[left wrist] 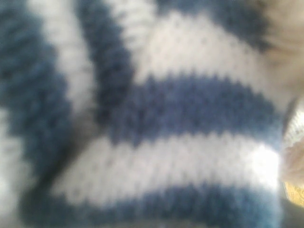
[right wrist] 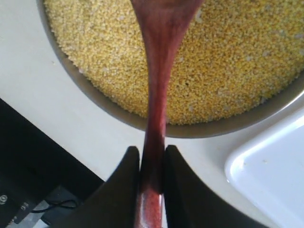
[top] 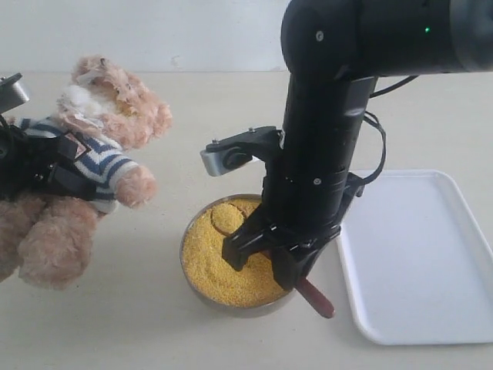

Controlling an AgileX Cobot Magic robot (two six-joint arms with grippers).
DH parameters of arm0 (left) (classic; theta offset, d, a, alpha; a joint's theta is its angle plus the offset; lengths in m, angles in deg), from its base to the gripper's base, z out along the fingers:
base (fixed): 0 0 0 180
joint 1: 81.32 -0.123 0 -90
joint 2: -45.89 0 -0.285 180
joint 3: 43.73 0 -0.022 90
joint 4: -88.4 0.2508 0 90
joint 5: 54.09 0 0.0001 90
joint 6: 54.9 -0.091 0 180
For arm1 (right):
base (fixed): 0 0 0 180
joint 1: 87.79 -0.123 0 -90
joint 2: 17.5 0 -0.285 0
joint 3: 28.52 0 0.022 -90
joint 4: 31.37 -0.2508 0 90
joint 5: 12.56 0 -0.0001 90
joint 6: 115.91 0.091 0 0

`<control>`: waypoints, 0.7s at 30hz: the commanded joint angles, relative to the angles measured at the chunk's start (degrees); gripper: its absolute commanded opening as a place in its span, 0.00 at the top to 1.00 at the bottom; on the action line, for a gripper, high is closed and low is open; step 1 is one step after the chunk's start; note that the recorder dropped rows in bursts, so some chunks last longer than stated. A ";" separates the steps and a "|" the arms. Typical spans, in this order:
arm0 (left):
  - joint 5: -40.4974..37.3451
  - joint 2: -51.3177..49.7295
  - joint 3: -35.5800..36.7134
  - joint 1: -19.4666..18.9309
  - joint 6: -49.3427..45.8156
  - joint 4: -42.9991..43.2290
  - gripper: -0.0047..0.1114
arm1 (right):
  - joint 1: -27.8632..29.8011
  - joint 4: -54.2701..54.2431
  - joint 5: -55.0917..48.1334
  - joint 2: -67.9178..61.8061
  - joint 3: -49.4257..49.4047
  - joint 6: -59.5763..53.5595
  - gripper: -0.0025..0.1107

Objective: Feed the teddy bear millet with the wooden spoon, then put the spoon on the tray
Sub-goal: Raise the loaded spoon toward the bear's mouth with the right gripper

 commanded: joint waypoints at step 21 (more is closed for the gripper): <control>-6.10 0.68 0.42 0.20 -4.56 -1.60 0.93 | -1.94 -1.30 -0.27 -0.39 16.67 2.85 0.98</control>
